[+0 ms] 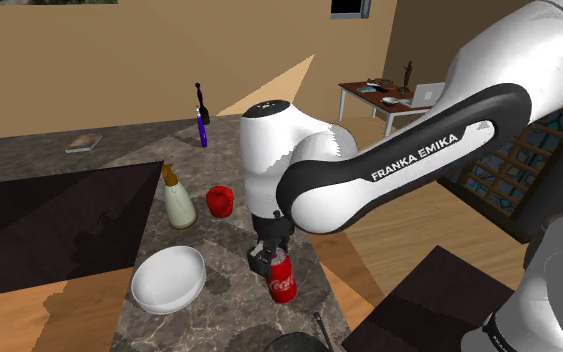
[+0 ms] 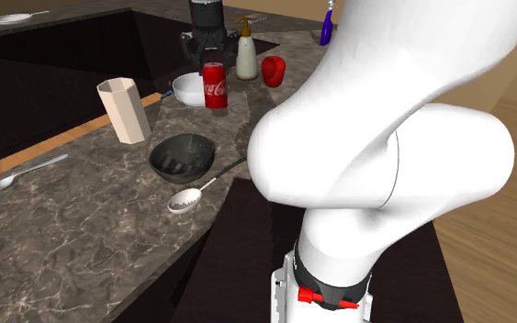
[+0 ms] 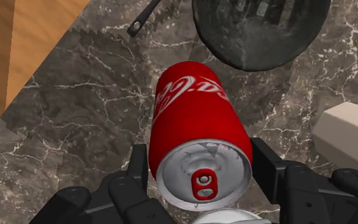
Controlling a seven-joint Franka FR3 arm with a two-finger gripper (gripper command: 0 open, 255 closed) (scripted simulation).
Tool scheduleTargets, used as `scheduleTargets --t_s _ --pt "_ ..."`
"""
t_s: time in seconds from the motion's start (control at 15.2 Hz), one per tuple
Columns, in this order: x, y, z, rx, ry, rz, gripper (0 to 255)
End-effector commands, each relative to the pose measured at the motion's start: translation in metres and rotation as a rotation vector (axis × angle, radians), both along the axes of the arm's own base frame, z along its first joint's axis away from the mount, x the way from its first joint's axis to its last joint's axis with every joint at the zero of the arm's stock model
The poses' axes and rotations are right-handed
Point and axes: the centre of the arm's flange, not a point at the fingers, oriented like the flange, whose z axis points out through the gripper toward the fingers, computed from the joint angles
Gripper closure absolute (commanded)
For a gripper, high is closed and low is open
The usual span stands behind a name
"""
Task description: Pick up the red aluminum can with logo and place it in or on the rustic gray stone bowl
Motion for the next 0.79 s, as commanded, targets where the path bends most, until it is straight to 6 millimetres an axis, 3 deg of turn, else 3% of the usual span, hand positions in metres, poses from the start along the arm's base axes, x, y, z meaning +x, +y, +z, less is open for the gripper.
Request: scheduleTargets --t_s 0.0,0.66,0.73 --pt "-0.025 0.006 0.005 0.0 0.0 -0.001 255" --pt "-0.152 0.054 0.022 0.0 0.0 -0.001 255" --pt "-0.152 0.054 0.017 0.0 0.0 -0.001 255"
